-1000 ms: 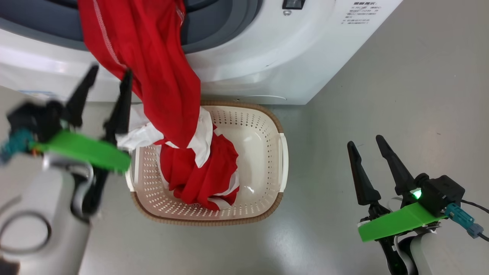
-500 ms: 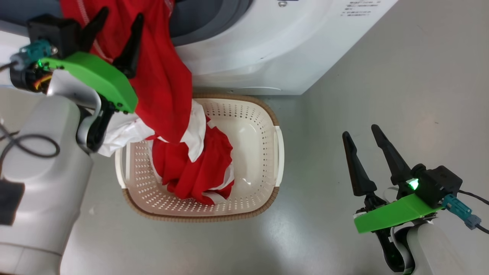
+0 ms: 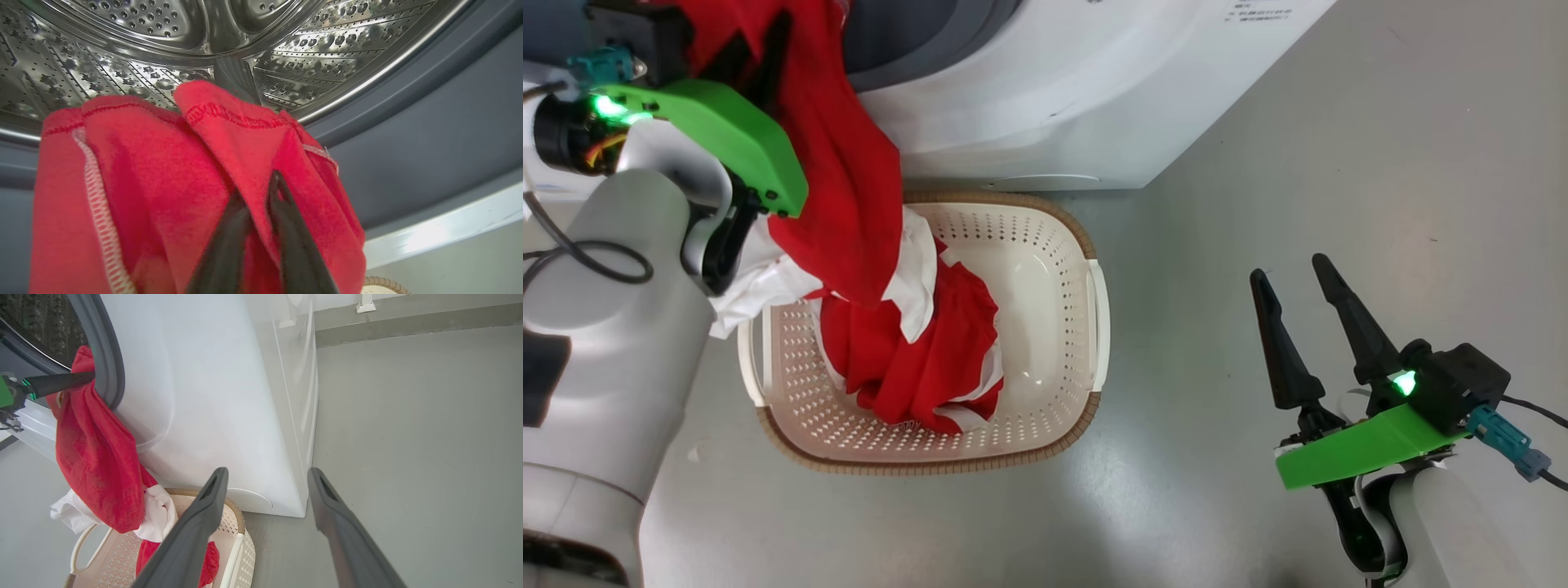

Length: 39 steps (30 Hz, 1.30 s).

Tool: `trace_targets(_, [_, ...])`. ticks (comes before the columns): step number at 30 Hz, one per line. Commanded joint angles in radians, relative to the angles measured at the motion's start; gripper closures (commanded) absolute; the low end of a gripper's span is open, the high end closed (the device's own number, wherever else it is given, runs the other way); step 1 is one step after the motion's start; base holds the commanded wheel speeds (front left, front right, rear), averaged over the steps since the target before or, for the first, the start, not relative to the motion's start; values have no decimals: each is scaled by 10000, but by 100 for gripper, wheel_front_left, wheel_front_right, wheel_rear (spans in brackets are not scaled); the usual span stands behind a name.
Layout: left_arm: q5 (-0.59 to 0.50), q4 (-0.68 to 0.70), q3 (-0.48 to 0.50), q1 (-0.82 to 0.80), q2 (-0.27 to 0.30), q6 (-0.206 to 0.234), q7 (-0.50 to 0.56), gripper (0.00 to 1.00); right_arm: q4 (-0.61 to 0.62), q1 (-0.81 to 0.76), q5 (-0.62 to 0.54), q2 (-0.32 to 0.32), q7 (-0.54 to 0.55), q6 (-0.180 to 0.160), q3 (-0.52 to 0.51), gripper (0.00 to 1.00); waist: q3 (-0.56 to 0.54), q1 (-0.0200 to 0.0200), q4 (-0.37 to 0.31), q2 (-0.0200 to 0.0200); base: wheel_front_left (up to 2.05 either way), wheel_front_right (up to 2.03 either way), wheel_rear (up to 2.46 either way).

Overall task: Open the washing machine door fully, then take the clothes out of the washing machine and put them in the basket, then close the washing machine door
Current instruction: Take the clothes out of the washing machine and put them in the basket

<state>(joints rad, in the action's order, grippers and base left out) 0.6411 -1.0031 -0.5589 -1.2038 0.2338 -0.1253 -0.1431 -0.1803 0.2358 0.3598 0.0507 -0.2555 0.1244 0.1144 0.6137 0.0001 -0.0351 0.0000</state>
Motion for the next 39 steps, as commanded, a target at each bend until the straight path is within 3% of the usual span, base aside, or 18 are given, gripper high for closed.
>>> trace_targets(1, [191, 23, -22, -265, 461, -54, -236, 100, 223, -42, 58, -5, -63, 63, 219, 0, -3, -1, 15, 0, 0, 0, 0])
trace_targets(14, [1355, 317, -805, 461, 710, -54, -1139, 100, 206, -87, -23, -5, -63, 63, 26, 0, -202, -1, 385, 0, 0, 0, 0])
trace_targets(21, [1246, 1954, -37, 2052, 939, -54, -1182, 100, 204, -233, -45, -5, -63, 63, -25, 0, -356, -1, 523, 0, 0, 0, 0])
trace_targets(30, [759, 3134, 512, 4504, 608, -54, -1185, 100, 177, -351, -80, -5, -63, 63, 33, 0, -520, -1, 563, 0, 0, 0, 0])
trace_targets(39, [930, 2571, -180, 5683, 233, -54, -1185, 100, 205, -371, -100, -5, -63, 63, 77, 0, -407, -1, 488, 0, 0, 0, 0])
